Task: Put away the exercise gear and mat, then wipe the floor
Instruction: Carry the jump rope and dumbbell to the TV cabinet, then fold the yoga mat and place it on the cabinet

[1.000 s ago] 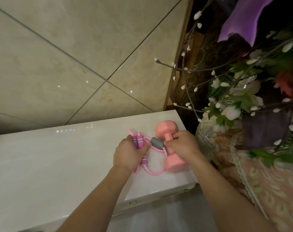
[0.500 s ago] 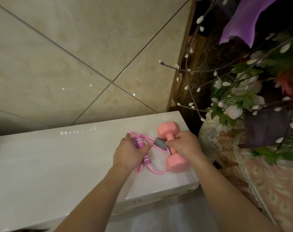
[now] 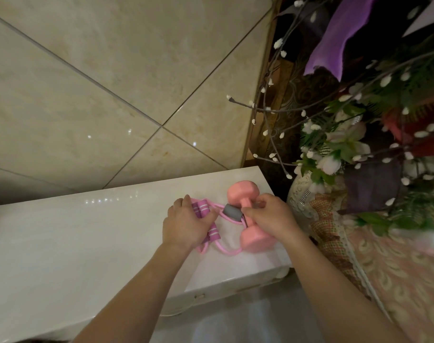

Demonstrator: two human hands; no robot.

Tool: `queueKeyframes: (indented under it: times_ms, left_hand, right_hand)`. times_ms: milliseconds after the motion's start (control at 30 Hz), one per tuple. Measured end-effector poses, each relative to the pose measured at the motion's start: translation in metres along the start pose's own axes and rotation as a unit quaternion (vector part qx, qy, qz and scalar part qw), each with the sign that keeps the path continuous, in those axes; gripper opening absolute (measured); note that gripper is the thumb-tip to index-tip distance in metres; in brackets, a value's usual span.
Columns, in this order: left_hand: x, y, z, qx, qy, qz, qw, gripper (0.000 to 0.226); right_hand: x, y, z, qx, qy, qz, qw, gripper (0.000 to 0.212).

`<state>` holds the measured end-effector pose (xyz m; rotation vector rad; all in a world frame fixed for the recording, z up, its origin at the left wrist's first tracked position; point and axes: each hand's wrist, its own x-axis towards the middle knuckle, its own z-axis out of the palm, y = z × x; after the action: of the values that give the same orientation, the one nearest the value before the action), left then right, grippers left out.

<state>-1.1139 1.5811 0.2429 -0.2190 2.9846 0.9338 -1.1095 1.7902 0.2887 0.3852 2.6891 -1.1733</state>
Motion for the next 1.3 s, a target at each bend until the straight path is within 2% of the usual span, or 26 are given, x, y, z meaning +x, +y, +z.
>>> queueKeyframes:
  times_ms: [100,233,300,467,600,767,967,1100,1300]
  left_hand:
    - [-0.002,0.002,-0.006,0.010,-0.001,0.006,1.000,0.070]
    - [-0.004,0.004,-0.013,0.014,-0.007,0.022,1.000,0.090]
    - [-0.005,0.006,-0.018,0.016,-0.010,0.039,0.999,0.093]
    - [-0.013,0.013,-0.039,0.005,-0.037,0.076,0.996,0.080]
    - [-0.024,0.025,-0.067,-0.002,-0.046,0.100,0.994,0.071]
    - [-0.041,0.045,-0.123,0.013,-0.072,0.102,0.992,0.069]
    - [-0.062,0.075,-0.205,0.045,-0.092,0.104,0.989,0.063]
    - [-0.077,0.102,-0.262,0.060,-0.079,0.121,0.988,0.069]
    - [-0.101,0.135,-0.344,0.096,-0.075,0.138,0.983,0.064]
  right_hand:
    - [-0.005,-0.002,0.000,-0.006,-0.001,-0.001,1.000,0.048]
    - [-0.012,-0.004,0.000,-0.020,0.018,-0.015,1.000,0.051]
    - [-0.015,-0.006,-0.001,-0.039,0.026,-0.030,0.998,0.054]
    - [-0.026,-0.015,-0.006,-0.072,0.034,-0.088,0.993,0.064]
    - [-0.046,-0.035,-0.018,-0.085,0.021,-0.102,0.991,0.072]
    - [-0.089,-0.075,-0.043,-0.113,0.002,-0.130,0.985,0.063]
    - [-0.137,-0.137,-0.084,-0.155,-0.006,-0.155,0.976,0.037]
    - [-0.164,-0.178,-0.114,-0.192,-0.008,-0.154,0.969,0.036]
    - [-0.206,-0.244,-0.156,-0.241,-0.013,-0.144,0.960,0.041]
